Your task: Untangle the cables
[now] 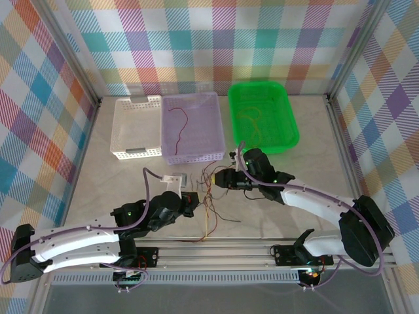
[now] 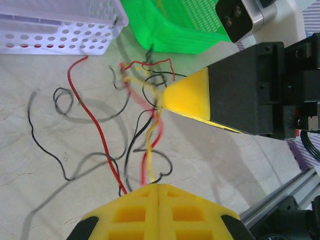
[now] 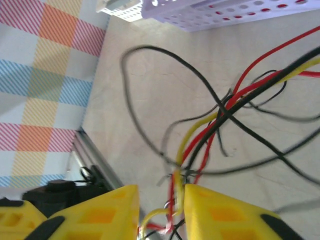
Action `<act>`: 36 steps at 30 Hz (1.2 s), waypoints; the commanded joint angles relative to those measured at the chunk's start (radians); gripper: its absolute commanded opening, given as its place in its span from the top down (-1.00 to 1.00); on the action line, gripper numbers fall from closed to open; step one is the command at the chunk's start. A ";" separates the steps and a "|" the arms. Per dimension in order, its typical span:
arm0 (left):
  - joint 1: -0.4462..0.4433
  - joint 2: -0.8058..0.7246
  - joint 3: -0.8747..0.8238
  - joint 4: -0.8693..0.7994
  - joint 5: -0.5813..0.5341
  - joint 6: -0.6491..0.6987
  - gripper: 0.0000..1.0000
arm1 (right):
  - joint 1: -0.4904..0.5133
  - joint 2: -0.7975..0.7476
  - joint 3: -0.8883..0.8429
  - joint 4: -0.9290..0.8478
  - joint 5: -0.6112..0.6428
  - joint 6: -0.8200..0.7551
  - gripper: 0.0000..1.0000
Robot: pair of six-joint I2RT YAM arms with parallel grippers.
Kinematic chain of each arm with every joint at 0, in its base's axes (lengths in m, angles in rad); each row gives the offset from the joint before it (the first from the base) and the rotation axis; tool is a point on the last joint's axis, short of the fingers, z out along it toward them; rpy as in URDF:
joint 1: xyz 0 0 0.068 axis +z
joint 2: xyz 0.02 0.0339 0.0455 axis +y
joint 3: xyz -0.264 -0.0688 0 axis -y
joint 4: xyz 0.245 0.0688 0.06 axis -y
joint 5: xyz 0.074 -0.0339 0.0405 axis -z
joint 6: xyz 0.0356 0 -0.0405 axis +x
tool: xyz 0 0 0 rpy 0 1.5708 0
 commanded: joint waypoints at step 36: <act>-0.004 -0.096 -0.114 -0.137 -0.074 -0.131 0.26 | 0.298 0.132 -0.038 0.080 0.159 -0.010 -0.08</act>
